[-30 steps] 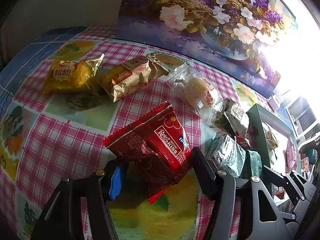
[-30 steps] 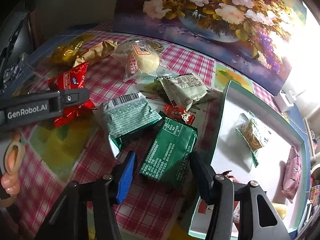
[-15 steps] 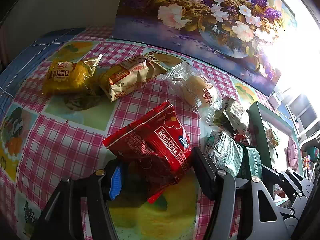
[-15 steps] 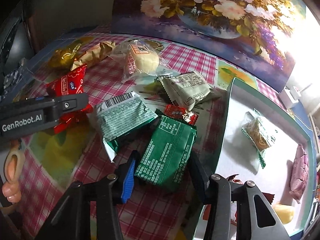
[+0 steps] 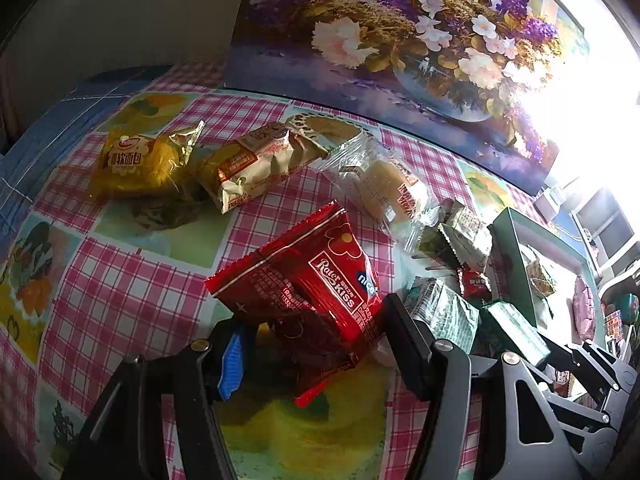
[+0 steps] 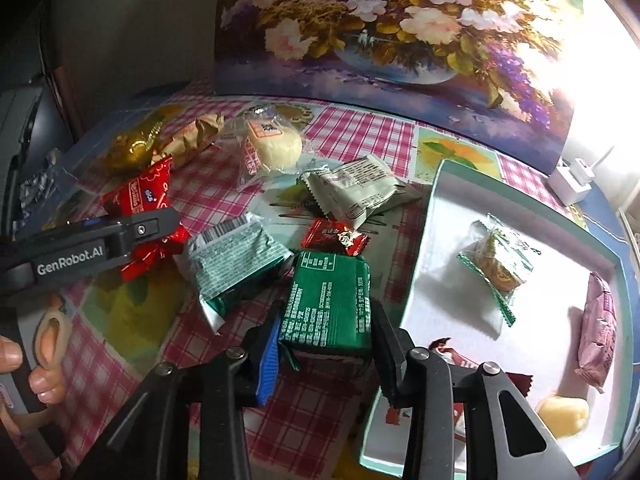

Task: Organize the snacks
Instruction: 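Close the right gripper on the green box while the left grasps the red bag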

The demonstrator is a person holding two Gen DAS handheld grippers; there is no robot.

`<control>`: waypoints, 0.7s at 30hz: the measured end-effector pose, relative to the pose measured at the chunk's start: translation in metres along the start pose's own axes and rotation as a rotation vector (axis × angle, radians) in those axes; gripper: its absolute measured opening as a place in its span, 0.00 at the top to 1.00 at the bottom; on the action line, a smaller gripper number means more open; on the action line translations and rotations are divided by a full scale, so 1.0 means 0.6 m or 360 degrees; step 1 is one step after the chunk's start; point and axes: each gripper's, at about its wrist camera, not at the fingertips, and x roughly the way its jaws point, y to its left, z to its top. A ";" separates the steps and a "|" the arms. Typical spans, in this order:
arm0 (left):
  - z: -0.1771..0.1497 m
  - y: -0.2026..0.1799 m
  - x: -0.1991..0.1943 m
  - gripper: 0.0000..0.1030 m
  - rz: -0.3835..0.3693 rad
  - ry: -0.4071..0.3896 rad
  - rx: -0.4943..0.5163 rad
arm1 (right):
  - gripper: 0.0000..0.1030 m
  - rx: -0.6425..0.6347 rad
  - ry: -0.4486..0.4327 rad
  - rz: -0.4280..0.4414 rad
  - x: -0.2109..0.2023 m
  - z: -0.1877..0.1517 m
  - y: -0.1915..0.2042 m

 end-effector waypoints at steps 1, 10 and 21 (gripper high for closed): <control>0.000 -0.001 -0.001 0.38 -0.0001 -0.0004 0.0005 | 0.59 0.0006 -0.0007 0.0005 -0.003 0.000 -0.003; 0.002 -0.012 -0.012 0.38 -0.0002 -0.0030 0.0033 | 0.59 0.0037 -0.0084 0.0033 -0.031 0.002 -0.019; 0.003 -0.025 -0.025 0.38 -0.0002 -0.0057 0.0074 | 0.59 0.0058 -0.0125 0.0065 -0.047 0.004 -0.026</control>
